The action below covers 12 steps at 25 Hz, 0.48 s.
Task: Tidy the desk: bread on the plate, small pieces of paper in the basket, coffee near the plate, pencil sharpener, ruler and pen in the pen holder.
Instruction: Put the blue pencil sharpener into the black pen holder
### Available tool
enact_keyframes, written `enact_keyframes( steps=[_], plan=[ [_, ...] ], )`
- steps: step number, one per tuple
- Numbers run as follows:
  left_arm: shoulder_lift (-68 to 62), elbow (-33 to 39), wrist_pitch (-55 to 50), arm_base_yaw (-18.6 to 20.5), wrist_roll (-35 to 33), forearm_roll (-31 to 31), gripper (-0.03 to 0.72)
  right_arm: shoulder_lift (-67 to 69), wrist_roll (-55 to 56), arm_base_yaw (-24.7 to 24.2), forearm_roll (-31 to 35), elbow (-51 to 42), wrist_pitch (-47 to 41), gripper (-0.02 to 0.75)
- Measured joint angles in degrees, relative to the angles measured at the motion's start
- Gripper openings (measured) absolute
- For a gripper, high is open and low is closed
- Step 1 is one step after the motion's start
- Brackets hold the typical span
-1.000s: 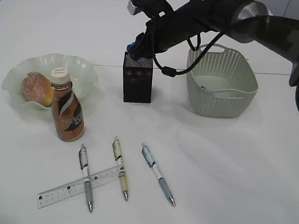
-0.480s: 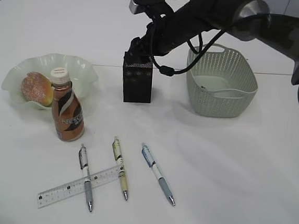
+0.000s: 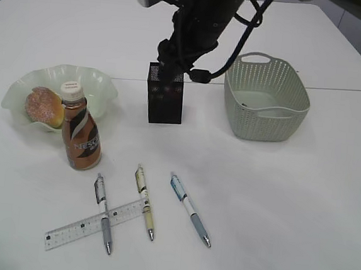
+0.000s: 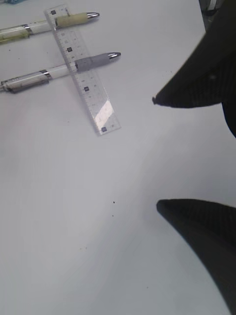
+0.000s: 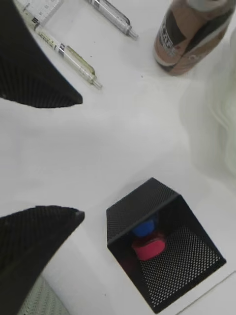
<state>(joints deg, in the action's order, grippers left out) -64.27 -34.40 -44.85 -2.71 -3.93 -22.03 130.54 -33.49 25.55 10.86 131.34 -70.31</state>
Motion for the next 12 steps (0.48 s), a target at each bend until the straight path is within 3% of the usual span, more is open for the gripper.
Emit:
enact_keyframes(
  steps=[8, 12],
  plan=[
    [0.00, 0.00, -0.65, 0.00, -0.04, 0.50, 0.433, -1.42, 0.60, 5.03, -3.58, -0.33, -0.84, 0.459],
    [0.00, 0.00, -1.29, 0.00, -0.13, 1.07, 0.433, -4.66, 2.02, 6.60, -3.96, -5.05, -0.84, 0.459]
  ],
)
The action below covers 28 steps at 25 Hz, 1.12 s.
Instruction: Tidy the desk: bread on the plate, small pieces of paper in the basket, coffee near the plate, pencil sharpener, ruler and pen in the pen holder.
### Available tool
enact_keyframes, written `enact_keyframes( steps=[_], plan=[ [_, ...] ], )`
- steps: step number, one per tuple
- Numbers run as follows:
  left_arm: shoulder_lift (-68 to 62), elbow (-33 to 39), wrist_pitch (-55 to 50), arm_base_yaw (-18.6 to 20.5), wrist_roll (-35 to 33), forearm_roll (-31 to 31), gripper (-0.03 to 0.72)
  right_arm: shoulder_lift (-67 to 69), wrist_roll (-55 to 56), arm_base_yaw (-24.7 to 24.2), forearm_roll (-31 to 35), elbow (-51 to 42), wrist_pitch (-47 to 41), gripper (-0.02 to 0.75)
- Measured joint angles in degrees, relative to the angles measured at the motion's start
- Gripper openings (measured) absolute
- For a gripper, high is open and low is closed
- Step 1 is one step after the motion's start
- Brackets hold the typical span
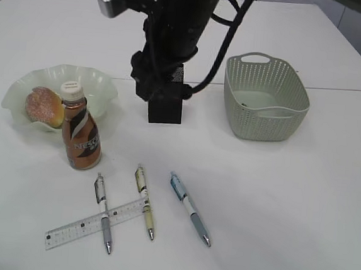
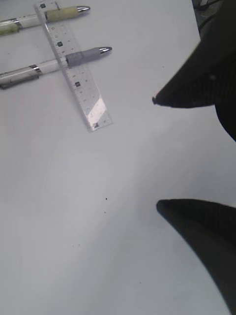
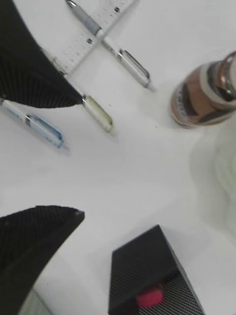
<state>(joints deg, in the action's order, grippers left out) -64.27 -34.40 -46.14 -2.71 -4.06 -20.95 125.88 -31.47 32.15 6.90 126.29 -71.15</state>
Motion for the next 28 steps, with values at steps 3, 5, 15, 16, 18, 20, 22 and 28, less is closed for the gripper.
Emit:
enact_keyframes(
  steps=[3, 5, 15, 16, 18, 20, 22, 28],
  plan=[
    [0.00, 0.00, -0.23, 0.00, 0.00, 0.04, 0.433, -3.52, 0.61, 1.08, -1.23, -8.48, 0.00, 0.459],
    [0.00, 0.00, -0.23, 0.00, 0.00, 0.18, 0.433, -5.73, 0.61, 2.34, -2.63, -14.15, 0.00, 0.459],
    [0.00, 0.00, -0.23, 0.00, -0.13, 0.41, 0.433, -7.11, -8.68, 11.40, -6.18, -24.82, 0.22, 0.457],
    [0.00, 0.00, -0.23, 0.00, -0.13, 0.41, 0.433, -7.11, -10.46, 11.81, -6.06, -24.85, 0.32, 0.457],
    [0.00, 0.00, -0.23, 0.00, -0.17, 0.41, 0.433, -6.76, -13.27, 12.05, -5.47, -24.85, 0.42, 0.457],
    [0.00, 0.00, -0.13, 0.00, -0.26, 0.41, 0.433, -6.04, -15.78, 12.05, -5.24, -24.85, 1.54, 0.457],
    [0.00, 0.00, -0.13, 0.00, -0.26, 0.41, 0.433, -4.97, -17.45, 12.05, -5.24, -24.85, 3.49, 0.457],
    [0.00, 0.00, -0.02, 0.00, -0.26, 0.67, 0.433, -1.94, -25.31, 12.05, -1.63, -24.85, 6.14, 0.457]
  ],
)
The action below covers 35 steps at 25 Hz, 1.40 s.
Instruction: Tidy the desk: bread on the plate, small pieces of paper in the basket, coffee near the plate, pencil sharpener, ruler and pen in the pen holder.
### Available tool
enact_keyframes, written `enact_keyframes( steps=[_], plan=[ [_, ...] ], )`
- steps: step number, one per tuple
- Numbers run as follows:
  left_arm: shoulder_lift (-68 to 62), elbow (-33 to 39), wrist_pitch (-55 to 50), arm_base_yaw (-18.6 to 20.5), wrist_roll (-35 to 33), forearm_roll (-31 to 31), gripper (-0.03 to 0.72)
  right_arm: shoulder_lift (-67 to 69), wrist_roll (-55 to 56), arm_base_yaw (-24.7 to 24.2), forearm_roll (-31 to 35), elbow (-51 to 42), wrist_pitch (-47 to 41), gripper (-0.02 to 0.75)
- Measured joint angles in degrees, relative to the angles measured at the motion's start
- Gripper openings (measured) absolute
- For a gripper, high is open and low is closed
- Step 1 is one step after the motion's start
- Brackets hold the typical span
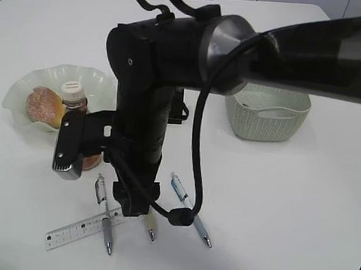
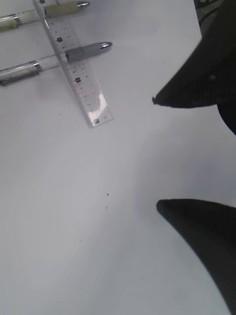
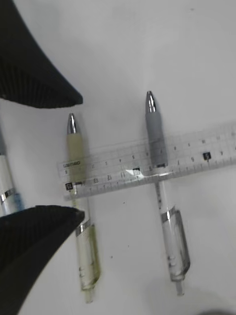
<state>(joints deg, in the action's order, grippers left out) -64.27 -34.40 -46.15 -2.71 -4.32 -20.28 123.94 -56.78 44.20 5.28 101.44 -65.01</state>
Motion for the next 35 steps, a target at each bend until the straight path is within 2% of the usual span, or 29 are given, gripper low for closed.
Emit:
enact_keyframes(
  steps=[10, 35],
  plan=[
    [0.00, 0.00, 0.11, 0.00, 0.00, 0.34, 0.433, 3.30, -3.16, 0.00, 0.60, -0.10, 5.03, 0.458],
    [0.00, 0.00, 0.88, 0.00, 0.00, 0.45, 0.433, 6.96, -5.51, 0.00, 3.07, -0.10, 8.69, 0.457]
  ],
)
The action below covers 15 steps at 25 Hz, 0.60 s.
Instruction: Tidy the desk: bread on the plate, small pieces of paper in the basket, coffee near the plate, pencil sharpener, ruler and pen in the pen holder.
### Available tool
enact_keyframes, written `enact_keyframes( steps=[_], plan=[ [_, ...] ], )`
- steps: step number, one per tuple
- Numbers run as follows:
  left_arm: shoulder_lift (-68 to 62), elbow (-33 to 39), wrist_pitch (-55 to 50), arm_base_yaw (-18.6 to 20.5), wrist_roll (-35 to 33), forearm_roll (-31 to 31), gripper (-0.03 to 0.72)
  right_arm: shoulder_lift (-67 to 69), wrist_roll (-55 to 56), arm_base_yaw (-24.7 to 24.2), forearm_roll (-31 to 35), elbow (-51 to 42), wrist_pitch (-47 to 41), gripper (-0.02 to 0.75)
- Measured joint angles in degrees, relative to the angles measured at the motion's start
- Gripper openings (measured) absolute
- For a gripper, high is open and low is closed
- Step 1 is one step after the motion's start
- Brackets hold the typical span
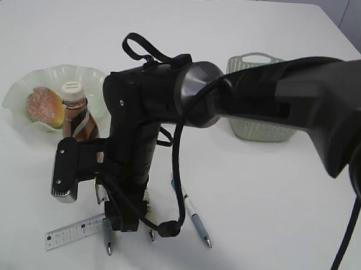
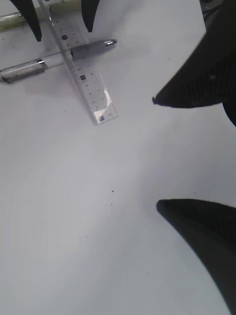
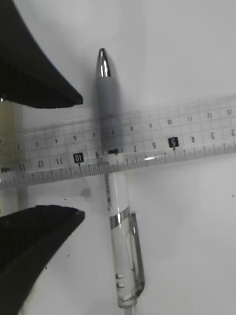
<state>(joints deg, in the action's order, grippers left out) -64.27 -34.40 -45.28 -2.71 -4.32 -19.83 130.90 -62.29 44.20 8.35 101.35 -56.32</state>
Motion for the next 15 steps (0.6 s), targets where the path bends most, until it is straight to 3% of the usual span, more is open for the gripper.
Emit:
enact_keyframes(
  steps=[15],
  plan=[
    [0.00, 0.00, 0.00, 0.00, 0.00, 0.00, 0.433, 1.26, -0.02, 0.13, -0.38, 0.00, 0.08, 0.457]
  ],
)
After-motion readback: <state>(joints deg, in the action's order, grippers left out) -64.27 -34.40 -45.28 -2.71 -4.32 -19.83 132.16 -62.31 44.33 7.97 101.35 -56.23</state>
